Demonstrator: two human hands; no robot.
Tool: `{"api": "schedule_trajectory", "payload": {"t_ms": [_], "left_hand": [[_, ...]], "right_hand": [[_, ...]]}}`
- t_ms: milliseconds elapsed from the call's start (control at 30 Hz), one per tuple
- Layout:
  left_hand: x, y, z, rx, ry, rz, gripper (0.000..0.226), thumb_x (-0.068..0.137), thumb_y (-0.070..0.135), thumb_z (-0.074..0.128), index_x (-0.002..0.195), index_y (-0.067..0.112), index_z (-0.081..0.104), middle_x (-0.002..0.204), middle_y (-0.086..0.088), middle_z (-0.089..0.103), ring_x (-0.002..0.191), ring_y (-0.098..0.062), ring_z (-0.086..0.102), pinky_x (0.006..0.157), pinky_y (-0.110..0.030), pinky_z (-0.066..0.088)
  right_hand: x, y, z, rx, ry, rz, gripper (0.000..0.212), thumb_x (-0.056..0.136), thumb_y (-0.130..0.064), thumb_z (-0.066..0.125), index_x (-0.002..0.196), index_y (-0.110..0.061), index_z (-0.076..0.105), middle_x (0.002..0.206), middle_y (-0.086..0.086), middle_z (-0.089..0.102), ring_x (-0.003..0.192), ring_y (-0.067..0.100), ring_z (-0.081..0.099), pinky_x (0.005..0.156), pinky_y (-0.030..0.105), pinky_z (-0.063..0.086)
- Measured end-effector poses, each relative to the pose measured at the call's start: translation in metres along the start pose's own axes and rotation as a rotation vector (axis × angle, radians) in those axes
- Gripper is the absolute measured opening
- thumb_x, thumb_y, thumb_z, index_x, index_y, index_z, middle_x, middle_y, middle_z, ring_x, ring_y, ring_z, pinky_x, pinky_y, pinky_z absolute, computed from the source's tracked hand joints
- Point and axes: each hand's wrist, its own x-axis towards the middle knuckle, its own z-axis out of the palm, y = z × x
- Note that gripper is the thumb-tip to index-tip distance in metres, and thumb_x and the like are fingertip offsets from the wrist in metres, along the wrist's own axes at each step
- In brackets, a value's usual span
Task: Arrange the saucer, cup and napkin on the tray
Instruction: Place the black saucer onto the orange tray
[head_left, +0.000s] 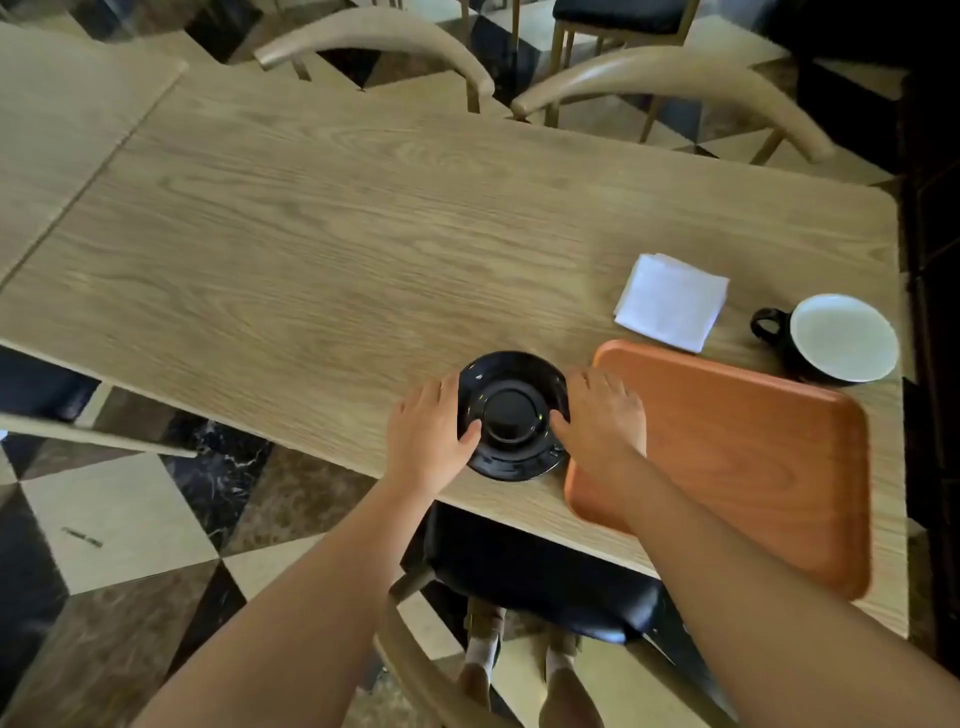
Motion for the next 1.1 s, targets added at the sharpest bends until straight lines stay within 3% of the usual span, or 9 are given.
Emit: {"api": "schedule_trajectory", "payload": {"t_ms": [100, 267, 367, 467, 633, 767, 833, 1000, 1100], "left_hand": [[0.002, -0.002, 0.002, -0.059, -0.023, -0.034, 0.061, 0.081, 0.036, 0.061, 0.131, 0.008, 0.039, 0.117, -0.009, 0.060, 0.106, -0.026, 0.056, 0.086, -0.039, 0.049], [0.003, 0.010, 0.001, -0.346, -0.087, -0.205, 0.051, 0.082, 0.016, 0.062, 0.129, 0.013, 0.042, 0.118, -0.008, 0.058, 0.110, -0.024, 0.053, 0.087, -0.036, 0.047], [0.004, 0.013, -0.003, -0.587, -0.055, -0.269, 0.044, 0.079, -0.006, 0.052, 0.119, 0.013, 0.053, 0.099, -0.001, 0.063, 0.094, -0.016, 0.058, 0.080, -0.021, 0.046], [0.002, 0.015, -0.008, -0.720, -0.038, -0.315, 0.044, 0.081, -0.009, 0.050, 0.118, 0.013, 0.054, 0.085, 0.011, 0.058, 0.076, 0.002, 0.055, 0.065, -0.009, 0.046], [0.007, 0.033, -0.010, -0.952, -0.047, -0.402, 0.025, 0.085, 0.001, 0.055, 0.105, 0.014, 0.062, 0.098, -0.006, 0.066, 0.087, -0.016, 0.064, 0.065, -0.034, 0.060], [0.025, 0.066, -0.008, -0.971, -0.125, -0.309, 0.025, 0.085, 0.000, 0.055, 0.101, 0.015, 0.065, 0.090, -0.005, 0.065, 0.077, -0.013, 0.065, 0.058, -0.023, 0.058], [0.033, 0.085, -0.005, -0.996, -0.148, -0.285, 0.032, 0.084, -0.004, 0.054, 0.099, 0.022, 0.066, 0.081, -0.003, 0.063, 0.071, -0.012, 0.064, 0.053, -0.017, 0.056], [0.051, 0.115, 0.009, -0.938, -0.190, -0.278, 0.036, 0.081, -0.006, 0.054, 0.109, 0.014, 0.068, 0.075, -0.001, 0.063, 0.075, -0.023, 0.065, 0.071, -0.040, 0.060], [0.056, 0.122, 0.016, -0.839, -0.195, -0.249, 0.037, 0.079, -0.004, 0.054, 0.107, 0.016, 0.069, 0.079, -0.003, 0.067, 0.080, -0.023, 0.067, 0.079, -0.044, 0.058]], "right_hand": [[0.002, -0.001, 0.003, 0.027, 0.002, -0.005, 0.037, 0.084, -0.028, 0.059, 0.117, -0.017, 0.048, 0.117, 0.003, 0.058, 0.109, 0.023, 0.047, 0.083, 0.034, 0.041], [0.002, -0.004, 0.005, 0.126, -0.007, 0.027, 0.030, 0.083, -0.014, 0.058, 0.112, -0.012, 0.051, 0.113, 0.005, 0.059, 0.106, 0.026, 0.045, 0.080, 0.036, 0.044], [0.002, -0.004, 0.006, 0.313, 0.005, 0.079, 0.031, 0.082, 0.000, 0.052, 0.112, -0.008, 0.052, 0.111, 0.012, 0.058, 0.104, 0.028, 0.047, 0.074, 0.037, 0.046], [0.000, 0.009, 0.005, 0.527, 0.054, 0.107, 0.045, 0.081, 0.003, 0.048, 0.121, -0.015, 0.052, 0.114, 0.013, 0.056, 0.103, 0.030, 0.050, 0.079, 0.036, 0.045], [-0.006, 0.048, -0.006, 0.742, 0.186, 0.155, 0.042, 0.076, 0.001, 0.051, 0.107, -0.026, 0.061, 0.092, -0.005, 0.063, 0.075, 0.012, 0.056, 0.068, 0.016, 0.041], [-0.019, 0.084, -0.013, 0.848, 0.259, 0.317, 0.044, 0.077, 0.001, 0.055, 0.109, -0.028, 0.064, 0.086, -0.014, 0.065, 0.069, -0.013, 0.056, 0.059, -0.006, 0.034], [-0.022, 0.101, -0.015, 0.876, 0.282, 0.387, 0.041, 0.077, 0.001, 0.056, 0.108, -0.026, 0.065, 0.083, -0.017, 0.064, 0.067, -0.014, 0.055, 0.057, -0.007, 0.033], [-0.022, 0.131, -0.016, 0.883, 0.265, 0.447, 0.035, 0.079, -0.002, 0.058, 0.104, -0.025, 0.065, 0.087, -0.013, 0.064, 0.072, 0.001, 0.057, 0.055, -0.001, 0.035], [-0.020, 0.143, -0.010, 0.884, 0.245, 0.455, 0.035, 0.079, -0.002, 0.059, 0.105, -0.024, 0.065, 0.088, -0.012, 0.064, 0.076, 0.008, 0.058, 0.060, 0.006, 0.035]]}}
